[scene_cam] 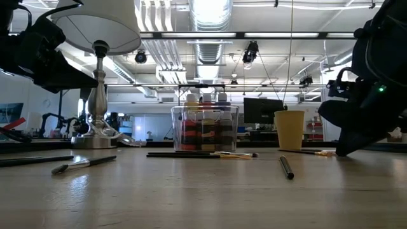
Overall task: Pick & Place Paint Supplies
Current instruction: Put the silver paint brush into the cup
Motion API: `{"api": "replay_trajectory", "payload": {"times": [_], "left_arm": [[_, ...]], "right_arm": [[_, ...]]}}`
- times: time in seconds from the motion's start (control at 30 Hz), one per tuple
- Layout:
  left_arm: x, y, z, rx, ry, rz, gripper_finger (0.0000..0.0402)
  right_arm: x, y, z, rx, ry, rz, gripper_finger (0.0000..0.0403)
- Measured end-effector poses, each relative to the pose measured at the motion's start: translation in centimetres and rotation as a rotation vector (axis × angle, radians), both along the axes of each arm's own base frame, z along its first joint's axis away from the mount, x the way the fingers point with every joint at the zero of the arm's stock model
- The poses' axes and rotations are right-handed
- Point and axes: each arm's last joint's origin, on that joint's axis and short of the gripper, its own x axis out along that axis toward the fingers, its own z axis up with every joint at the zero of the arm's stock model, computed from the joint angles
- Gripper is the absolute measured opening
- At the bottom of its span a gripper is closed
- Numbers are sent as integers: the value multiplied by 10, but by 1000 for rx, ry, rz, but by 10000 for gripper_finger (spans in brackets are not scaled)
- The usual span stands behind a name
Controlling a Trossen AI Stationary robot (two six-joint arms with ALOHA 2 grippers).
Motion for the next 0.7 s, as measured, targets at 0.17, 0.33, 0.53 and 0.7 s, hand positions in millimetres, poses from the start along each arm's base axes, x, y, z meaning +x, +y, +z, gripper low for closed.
{"api": "replay_trajectory", "payload": {"times": [0.17,0.33,0.53,0.7], "left_arm": [[0,0,0,0,0,0,56],[0,0,0,0,0,0,57],[0,0,0,0,1,0,55],[0,0,0,1,2,0,58]], "right_arm": [[2,1,3,5,8,18,10],[5,3,16,47,41,53,9],[1,1,56,21,47,78,8],[-1,-5,94,11,48,115,8]]}}
